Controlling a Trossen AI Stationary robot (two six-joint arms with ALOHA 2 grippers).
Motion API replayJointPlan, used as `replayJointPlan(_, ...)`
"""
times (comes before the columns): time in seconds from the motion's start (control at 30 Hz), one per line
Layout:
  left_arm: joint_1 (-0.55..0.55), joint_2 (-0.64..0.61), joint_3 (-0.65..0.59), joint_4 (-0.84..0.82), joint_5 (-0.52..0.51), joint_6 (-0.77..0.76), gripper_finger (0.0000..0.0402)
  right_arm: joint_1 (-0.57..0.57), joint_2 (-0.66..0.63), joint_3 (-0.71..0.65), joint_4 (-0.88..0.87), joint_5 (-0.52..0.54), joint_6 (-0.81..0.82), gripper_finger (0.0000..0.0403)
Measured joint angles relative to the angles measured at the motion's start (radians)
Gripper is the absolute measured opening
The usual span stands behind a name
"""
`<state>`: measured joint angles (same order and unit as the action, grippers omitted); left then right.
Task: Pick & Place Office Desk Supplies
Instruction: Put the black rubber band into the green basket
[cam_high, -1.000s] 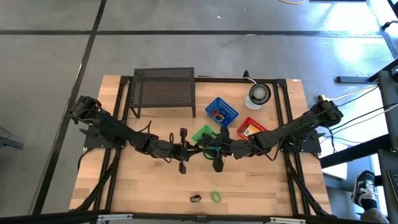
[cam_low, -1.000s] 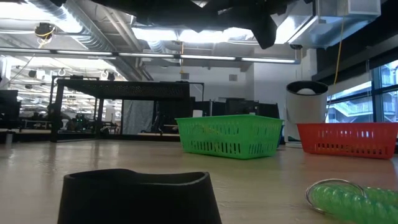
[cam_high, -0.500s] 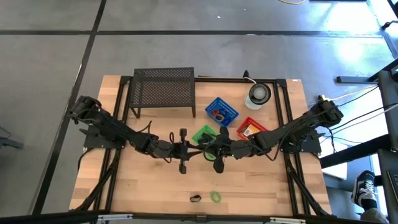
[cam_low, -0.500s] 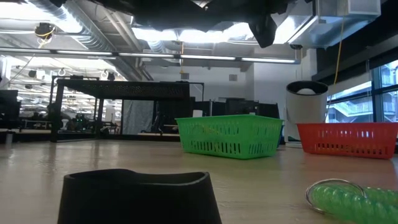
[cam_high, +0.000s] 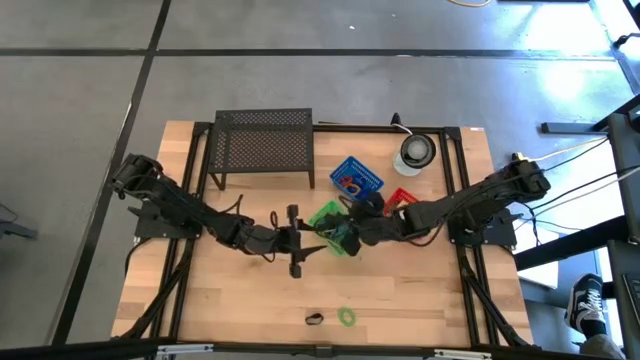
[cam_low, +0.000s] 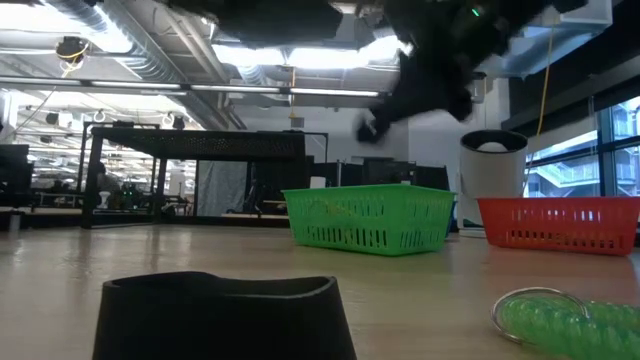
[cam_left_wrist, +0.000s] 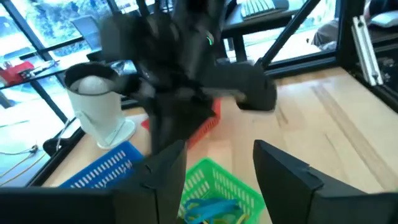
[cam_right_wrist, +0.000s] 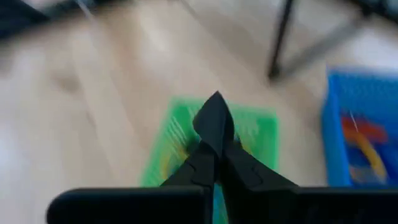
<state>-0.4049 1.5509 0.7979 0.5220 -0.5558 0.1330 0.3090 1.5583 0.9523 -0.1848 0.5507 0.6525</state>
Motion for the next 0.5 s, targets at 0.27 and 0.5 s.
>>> replayJointPlan(0.27,-0.015,-0.014,0.000,0.001,-0.042,0.010,0.0180,-0.012,0.034,0.000,-0.122,-0.034,0.181,0.0012)
replayJointPlan(0.5,-0.033,-0.019,0.000,-0.003,-0.088,0.011,0.0182,-0.001,0.134,0.000,-0.013,-0.095,0.186,0.0013)
